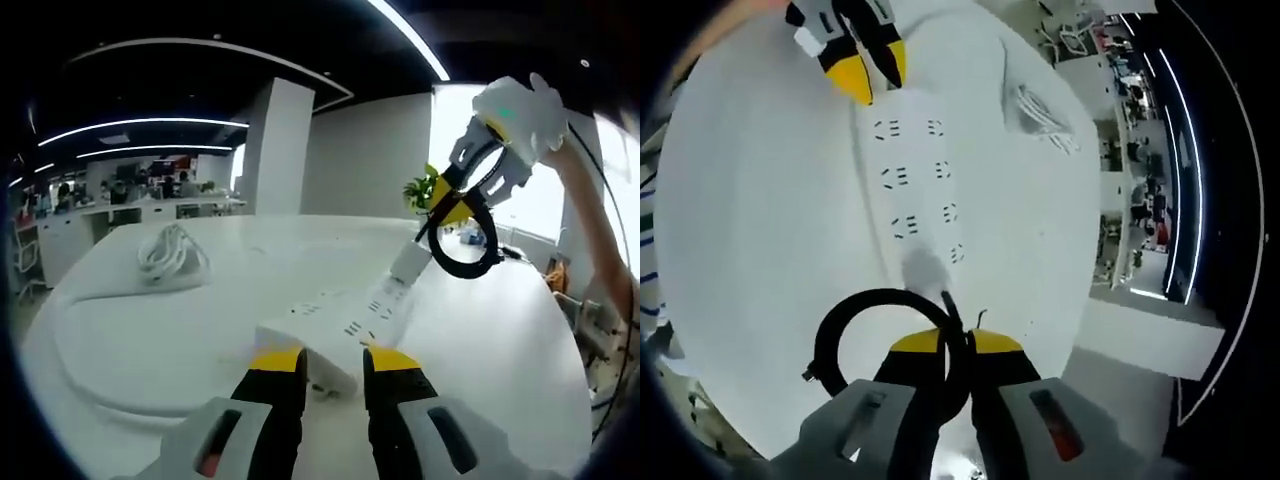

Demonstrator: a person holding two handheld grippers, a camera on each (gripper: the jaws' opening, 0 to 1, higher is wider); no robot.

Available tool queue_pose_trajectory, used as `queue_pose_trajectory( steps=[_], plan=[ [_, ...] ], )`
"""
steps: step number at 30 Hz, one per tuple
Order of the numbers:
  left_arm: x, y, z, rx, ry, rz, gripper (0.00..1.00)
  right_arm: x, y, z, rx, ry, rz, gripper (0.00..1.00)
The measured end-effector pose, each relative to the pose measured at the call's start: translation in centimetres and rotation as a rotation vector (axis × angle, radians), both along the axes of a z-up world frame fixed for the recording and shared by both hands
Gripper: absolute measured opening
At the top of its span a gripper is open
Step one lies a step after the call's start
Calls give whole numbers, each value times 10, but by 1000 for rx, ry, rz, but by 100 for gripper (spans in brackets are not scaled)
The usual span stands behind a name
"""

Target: Straighten the power strip on the desk, plug the charger into it

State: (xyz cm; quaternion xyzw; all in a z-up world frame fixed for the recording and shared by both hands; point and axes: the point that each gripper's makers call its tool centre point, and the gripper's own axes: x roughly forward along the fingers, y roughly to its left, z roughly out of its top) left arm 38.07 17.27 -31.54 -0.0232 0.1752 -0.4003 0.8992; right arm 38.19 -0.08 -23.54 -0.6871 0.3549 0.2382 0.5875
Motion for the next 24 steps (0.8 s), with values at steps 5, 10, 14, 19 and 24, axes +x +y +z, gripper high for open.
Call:
queue_pose_trajectory(
  steps=[5, 10, 14, 19, 24],
  plan=[
    [-1, 0, -1, 0, 4, 1, 22, -2, 12, -1, -35, -5, 14, 8],
    [0, 0, -1, -3, 7, 1, 22, -3, 4, 0, 15, -21, 12, 8],
    [0, -1, -1, -3, 8, 0, 22, -4, 3, 1, 44, -57, 26, 9],
    [0, -1, -1, -8, 11, 2, 22, -4, 4, 5, 114, -110, 62, 10],
    [0, -2, -1, -4, 10, -1, 22, -9, 14, 6, 288, -112, 89, 14]
  ],
)
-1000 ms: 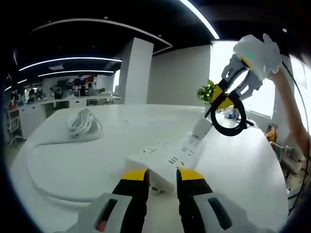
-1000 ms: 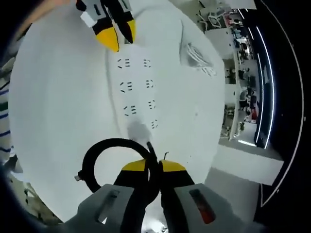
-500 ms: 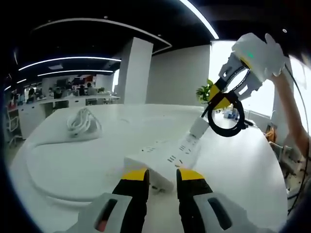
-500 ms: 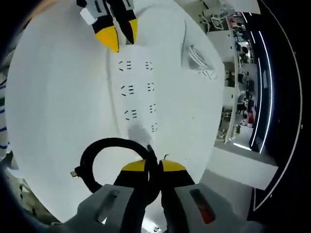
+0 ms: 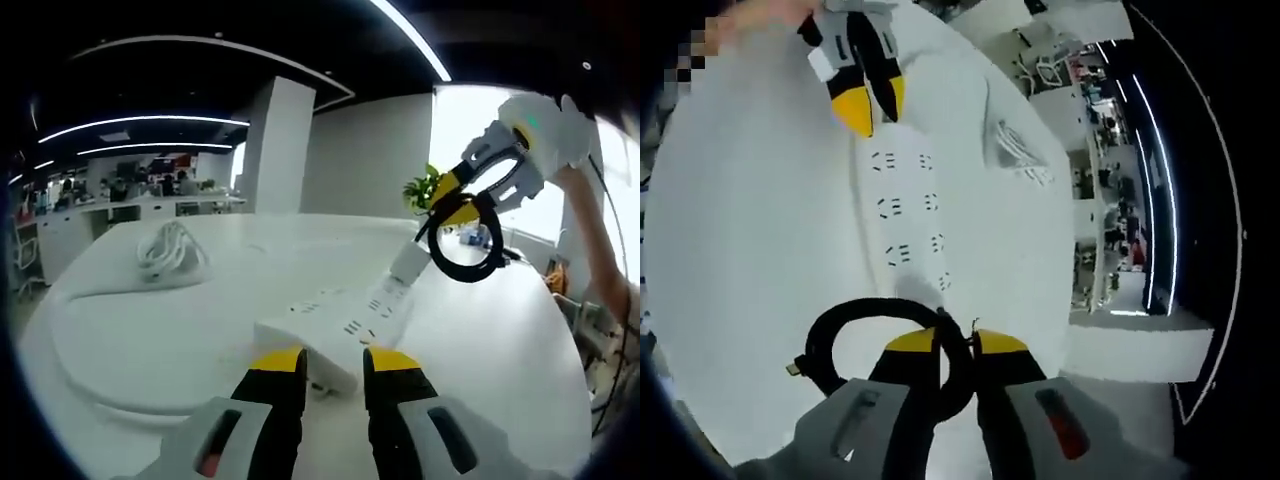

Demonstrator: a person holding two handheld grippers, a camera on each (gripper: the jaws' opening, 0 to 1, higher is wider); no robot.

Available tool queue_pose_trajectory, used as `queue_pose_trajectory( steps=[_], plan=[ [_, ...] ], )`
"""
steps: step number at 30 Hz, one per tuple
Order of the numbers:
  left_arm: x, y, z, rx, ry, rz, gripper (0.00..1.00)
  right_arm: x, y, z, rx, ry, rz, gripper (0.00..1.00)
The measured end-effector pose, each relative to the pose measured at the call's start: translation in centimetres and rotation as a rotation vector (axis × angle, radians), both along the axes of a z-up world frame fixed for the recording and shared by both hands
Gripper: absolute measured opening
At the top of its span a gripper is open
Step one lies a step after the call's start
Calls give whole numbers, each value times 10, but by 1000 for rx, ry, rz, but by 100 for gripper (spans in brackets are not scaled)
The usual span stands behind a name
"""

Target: Straighten the power strip on the desk, plug the charger into it

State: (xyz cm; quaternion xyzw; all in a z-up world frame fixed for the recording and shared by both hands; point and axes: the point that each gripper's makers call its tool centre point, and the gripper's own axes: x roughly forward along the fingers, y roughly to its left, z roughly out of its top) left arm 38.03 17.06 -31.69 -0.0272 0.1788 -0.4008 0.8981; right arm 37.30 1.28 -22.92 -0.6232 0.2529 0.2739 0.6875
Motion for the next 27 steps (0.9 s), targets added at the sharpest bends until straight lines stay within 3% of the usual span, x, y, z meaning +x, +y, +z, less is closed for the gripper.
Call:
queue_pose_trajectory(
  steps=[2, 4, 8, 13, 16, 20, 27],
  plan=[
    [0, 0, -1, -2, 3, 3, 22, -8, 9, -3, 61, 41, 47, 13],
    [0, 0, -2, 0, 6, 4, 22, -11, 10, 0, 88, 31, 47, 14],
    [1, 1, -2, 5, 4, 8, 22, -8, 8, 15, 121, -46, 52, 13],
    [6, 4, -1, 18, -16, 29, 22, -13, 10, 37, 251, -146, 105, 13],
    [8, 5, 1, 29, -39, 41, 22, -12, 0, 50, 273, -218, 97, 14],
    [11, 8, 11, -7, -66, 50, 22, -8, -16, 66, 334, -304, 64, 14],
    [12, 4, 18, -33, -97, 31, 22, -6, -44, 62, 409, -315, 34, 13]
  ],
)
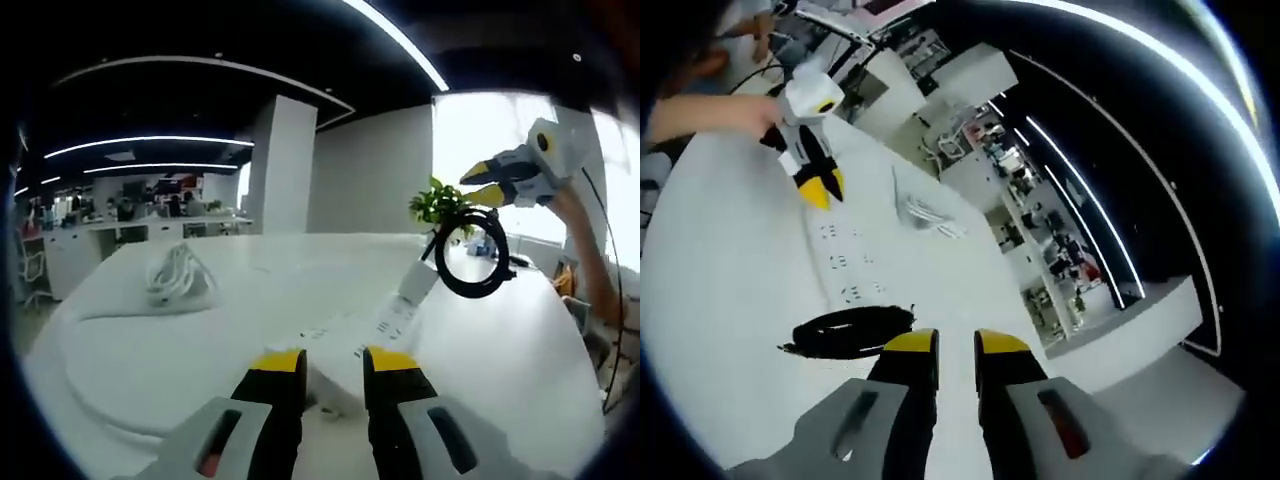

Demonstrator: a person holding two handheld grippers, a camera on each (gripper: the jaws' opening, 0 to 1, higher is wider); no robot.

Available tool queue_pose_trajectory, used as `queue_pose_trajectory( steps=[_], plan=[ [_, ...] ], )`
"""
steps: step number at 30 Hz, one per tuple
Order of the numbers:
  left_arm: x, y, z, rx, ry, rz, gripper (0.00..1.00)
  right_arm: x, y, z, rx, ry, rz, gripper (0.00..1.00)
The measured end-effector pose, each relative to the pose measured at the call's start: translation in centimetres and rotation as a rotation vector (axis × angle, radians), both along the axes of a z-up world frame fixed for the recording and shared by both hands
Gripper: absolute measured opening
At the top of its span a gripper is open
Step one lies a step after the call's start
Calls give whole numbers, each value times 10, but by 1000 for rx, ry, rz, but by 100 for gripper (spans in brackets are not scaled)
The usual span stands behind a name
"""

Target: Straighten the power strip on the desk, plug the charger into it

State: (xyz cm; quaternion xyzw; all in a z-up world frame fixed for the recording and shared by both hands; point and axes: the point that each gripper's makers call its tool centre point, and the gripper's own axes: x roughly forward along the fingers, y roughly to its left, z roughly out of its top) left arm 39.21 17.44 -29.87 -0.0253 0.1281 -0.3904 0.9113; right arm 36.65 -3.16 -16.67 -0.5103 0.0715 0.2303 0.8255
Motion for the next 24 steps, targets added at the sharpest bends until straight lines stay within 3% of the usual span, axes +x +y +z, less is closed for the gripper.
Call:
queue_pose_trajectory(
  steps=[2, 7, 11, 14, 16, 19, 24],
  plan=[
    [0, -1, 2, 4, -14, -3, 22, 5, -8, -6, 28, 17, -12, 13],
    [4, -2, 6, 14, -60, 8, 23, 16, -12, -49, -10, 162, 11, 16],
    [4, -7, 7, 21, -86, 1, 23, 20, 4, -60, 2, 187, 93, 17],
    [13, 1, 9, 60, -126, 84, 22, 22, 17, -63, 36, 217, 147, 17],
    [12, 0, 10, 50, -127, 83, 22, 22, 22, -67, 38, 243, 168, 17],
    [10, -3, 13, 22, -133, 82, 22, 26, 27, -73, 2, 270, 196, 18],
    [7, -12, 7, 53, -125, 54, 23, 27, 31, -89, -76, 324, 226, 20]
  ],
)
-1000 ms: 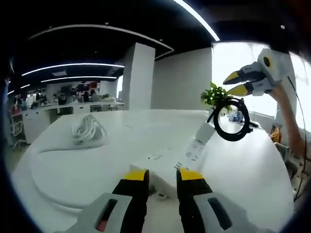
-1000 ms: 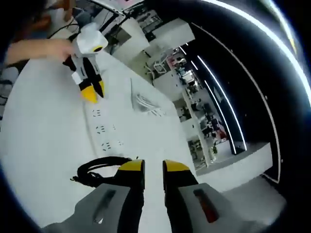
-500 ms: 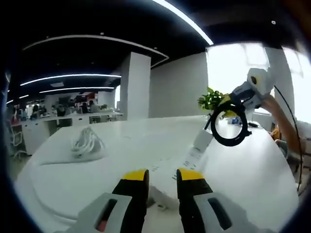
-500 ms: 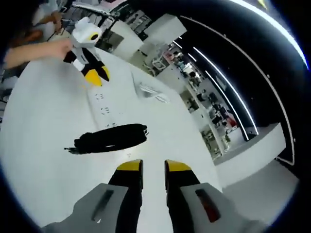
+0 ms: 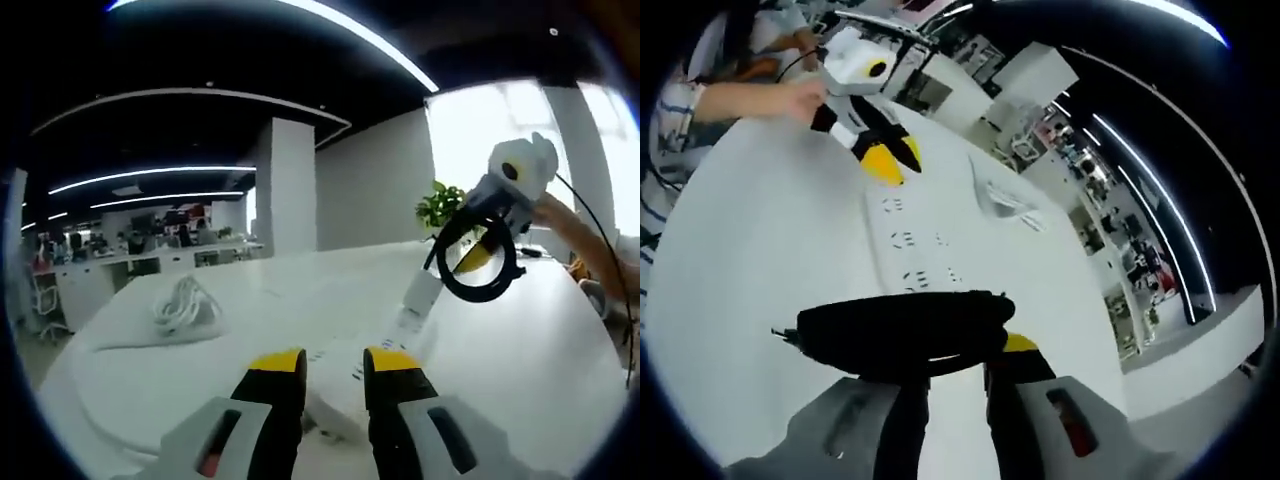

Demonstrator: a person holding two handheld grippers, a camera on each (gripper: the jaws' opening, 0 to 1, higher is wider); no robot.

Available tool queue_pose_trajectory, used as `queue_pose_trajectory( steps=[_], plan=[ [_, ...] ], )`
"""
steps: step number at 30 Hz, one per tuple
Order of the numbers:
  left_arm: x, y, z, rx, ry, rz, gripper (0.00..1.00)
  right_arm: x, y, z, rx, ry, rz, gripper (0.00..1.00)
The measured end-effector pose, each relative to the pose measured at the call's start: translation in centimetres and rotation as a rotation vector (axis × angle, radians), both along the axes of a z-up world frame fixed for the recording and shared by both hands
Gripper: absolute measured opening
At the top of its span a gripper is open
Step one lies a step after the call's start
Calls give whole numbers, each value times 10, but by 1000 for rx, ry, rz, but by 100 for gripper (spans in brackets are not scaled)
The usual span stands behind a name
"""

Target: Straighten the power strip on the desk, plug the charger into it

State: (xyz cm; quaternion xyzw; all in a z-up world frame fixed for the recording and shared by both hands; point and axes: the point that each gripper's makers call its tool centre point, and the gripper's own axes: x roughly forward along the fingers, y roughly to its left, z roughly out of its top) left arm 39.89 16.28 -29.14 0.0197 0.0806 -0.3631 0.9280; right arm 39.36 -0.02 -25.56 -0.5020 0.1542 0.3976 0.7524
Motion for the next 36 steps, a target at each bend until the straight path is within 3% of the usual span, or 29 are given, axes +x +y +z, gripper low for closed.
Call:
queue_pose_trajectory(
  steps=[2, 8, 18, 36],
  plan=[
    [-1, -1, -1, 13, -1, -4, 23, 2, -3, -5, -48, -6, -6, 20],
    [-2, -2, 0, 5, 1, -11, 23, 6, 5, -7, -46, -3, 26, 22],
    [-3, -1, 0, 2, 6, -7, 23, 12, 14, -22, -160, 4, 88, 27],
    [-5, -5, -4, 18, 20, -22, 23, 12, 16, -27, -152, 82, 105, 24]
  ],
)
